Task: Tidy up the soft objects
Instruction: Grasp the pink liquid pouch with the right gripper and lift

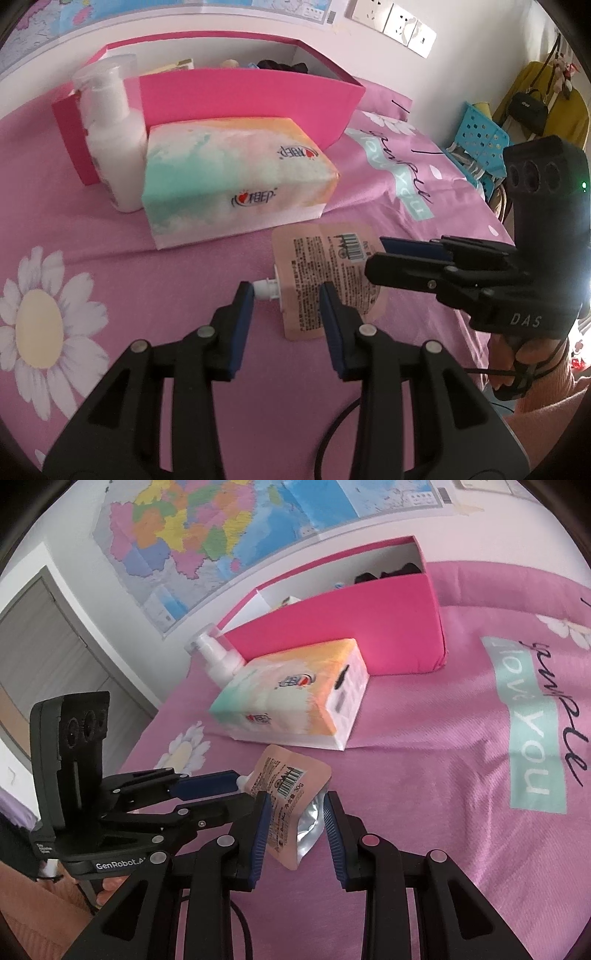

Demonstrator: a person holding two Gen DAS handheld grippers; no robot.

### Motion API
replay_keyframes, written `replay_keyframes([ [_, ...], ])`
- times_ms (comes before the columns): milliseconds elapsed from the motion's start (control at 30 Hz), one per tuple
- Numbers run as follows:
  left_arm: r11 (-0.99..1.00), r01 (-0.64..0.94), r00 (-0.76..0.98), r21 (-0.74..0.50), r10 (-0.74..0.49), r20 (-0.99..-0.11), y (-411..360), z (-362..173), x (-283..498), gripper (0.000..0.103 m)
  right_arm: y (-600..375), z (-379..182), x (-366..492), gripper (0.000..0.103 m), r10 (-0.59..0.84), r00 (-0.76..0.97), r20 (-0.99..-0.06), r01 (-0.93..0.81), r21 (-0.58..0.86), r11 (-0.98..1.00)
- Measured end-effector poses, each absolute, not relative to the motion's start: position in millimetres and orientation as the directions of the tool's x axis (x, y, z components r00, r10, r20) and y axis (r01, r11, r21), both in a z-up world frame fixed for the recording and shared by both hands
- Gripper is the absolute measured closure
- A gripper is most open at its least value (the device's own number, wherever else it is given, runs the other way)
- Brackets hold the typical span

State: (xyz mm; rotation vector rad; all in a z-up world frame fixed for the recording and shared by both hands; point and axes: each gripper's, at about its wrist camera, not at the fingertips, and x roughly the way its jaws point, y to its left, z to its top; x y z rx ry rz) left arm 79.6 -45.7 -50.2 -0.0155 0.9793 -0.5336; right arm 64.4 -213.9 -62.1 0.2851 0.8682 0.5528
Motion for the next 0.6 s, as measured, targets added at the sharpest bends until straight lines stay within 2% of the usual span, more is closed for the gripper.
replay_keyframes([
  [600,0.878,0.421,0.502,-0.227,-0.434,-0.748,-39.9,-22.8,70.5,0.065,-209.3,-42.6,54.8,0.072,0.574,0.550,-0.607,-0.382,0.429,0.819],
])
